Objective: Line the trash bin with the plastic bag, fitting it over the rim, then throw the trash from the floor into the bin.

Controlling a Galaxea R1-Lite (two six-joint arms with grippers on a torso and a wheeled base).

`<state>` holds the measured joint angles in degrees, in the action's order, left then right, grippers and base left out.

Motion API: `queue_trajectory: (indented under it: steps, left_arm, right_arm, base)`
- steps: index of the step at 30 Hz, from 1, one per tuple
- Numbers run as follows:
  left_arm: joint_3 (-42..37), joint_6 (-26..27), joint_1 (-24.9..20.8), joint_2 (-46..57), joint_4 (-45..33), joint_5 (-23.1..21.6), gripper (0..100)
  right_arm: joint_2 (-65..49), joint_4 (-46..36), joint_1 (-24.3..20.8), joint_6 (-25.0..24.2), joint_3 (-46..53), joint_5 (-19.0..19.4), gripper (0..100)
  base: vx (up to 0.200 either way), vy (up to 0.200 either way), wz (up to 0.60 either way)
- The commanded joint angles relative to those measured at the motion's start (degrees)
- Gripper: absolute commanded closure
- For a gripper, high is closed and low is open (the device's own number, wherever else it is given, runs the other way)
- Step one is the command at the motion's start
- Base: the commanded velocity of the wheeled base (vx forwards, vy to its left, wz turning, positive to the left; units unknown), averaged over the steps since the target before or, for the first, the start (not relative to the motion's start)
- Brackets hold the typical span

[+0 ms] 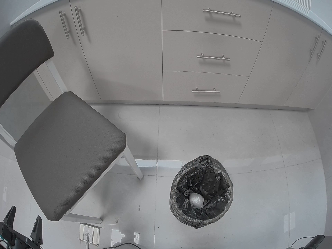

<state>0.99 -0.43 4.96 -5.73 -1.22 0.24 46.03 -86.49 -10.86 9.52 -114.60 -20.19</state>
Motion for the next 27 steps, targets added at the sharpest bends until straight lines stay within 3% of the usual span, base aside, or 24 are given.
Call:
queue_trajectory:
  steps: [1, 9, 13, 27]
  left_arm:
    - [-0.55, -0.01, 0.05, 0.02, -0.01, 0.02, 0]
    - [-0.55, -0.01, -0.39, 0.28, -0.01, 0.11, 0]
    - [-0.72, 0.16, -5.75, 3.36, 0.69, 0.11, 0]
    - [-0.99, 0.08, -5.14, 5.73, 1.22, 0.02, 0]
  right_arm:
    - [-14.3, 6.51, 4.62, 2.52, 0.01, 1.03, 100]
    - [-22.65, 10.91, 5.94, 6.12, 0.01, 0.76, 100]
    - [-24.85, 10.73, 5.32, 7.71, 0.01, 0.41, 100]
    - [-38.56, 10.91, 4.62, 8.41, 0.01, 0.32, 100]
  base:
    - [0.0, 0.0, 0.0]
    - [0.0, 0.0, 0.0]
    - [0.0, 0.0, 0.0]
    - [0.0, 0.0, 0.0]
